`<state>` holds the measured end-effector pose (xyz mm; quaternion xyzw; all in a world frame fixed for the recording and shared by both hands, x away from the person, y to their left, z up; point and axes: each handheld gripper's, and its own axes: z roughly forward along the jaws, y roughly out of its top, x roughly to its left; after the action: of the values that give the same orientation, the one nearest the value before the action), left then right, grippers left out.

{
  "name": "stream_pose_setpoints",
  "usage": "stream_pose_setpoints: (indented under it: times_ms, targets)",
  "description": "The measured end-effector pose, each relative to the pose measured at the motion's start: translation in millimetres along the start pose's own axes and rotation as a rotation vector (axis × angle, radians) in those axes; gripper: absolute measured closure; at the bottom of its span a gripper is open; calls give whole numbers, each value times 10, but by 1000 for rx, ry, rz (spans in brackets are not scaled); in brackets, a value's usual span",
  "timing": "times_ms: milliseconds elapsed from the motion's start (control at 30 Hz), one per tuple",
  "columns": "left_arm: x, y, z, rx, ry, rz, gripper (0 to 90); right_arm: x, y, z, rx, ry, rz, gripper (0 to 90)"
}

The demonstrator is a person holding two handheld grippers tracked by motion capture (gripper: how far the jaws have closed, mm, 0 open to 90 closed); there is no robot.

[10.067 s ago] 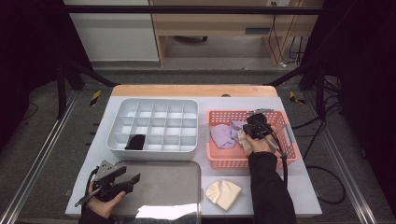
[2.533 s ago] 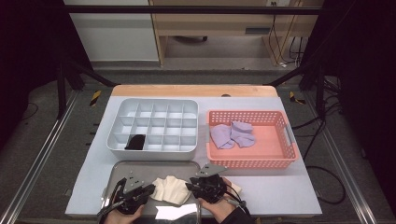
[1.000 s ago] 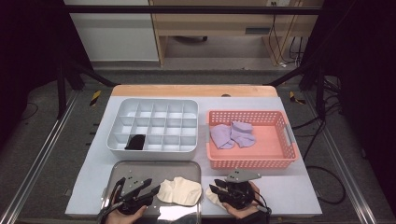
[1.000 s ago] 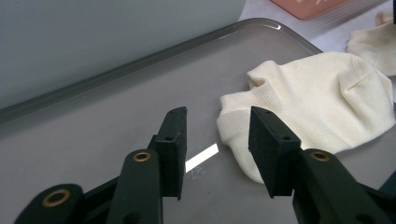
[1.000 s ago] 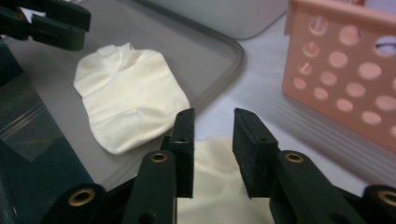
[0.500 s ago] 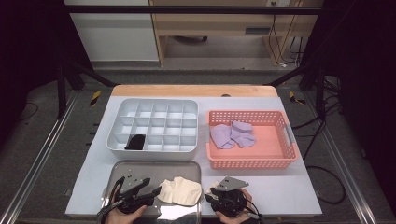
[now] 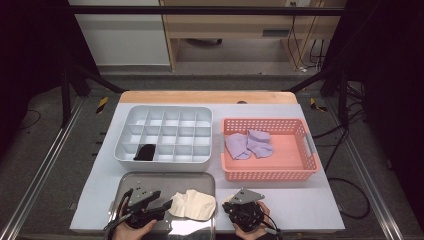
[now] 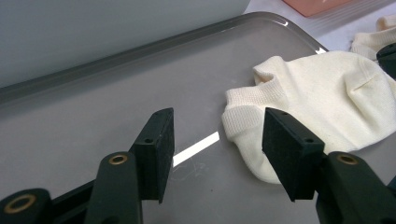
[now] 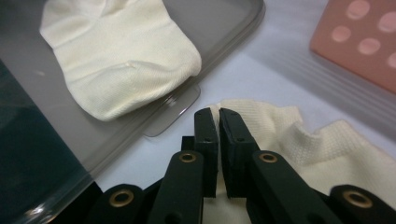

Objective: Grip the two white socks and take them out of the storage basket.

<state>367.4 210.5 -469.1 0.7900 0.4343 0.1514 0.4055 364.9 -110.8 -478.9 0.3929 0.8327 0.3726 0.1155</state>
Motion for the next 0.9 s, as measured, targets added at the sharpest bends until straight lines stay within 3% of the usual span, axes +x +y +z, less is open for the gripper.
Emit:
stream_pose_setpoints:
  times_ms: [133, 267, 400, 633, 800, 900]
  targets:
    - [8, 8, -4, 0, -2, -3, 437, -67, 58, -57, -34, 15, 34, 868]
    - [12, 18, 0, -3, -3, -7, 438, -125, 203, -149, -127, 35, 40, 867]
    - [17, 27, 4, -4, -2, -8, 439, -93, 343, -155, -190, 81, 34, 866]
    - [20, 29, 6, -1, 0, -10, 440, 158, 408, 68, -144, 182, -39, 861]
    - [29, 33, -3, -5, 0, -16, 440, 236, 375, 209, -72, 205, -58, 846]
    - [26, 41, -8, -8, -6, -14, 440, 221, 377, 191, -84, 208, -50, 781]
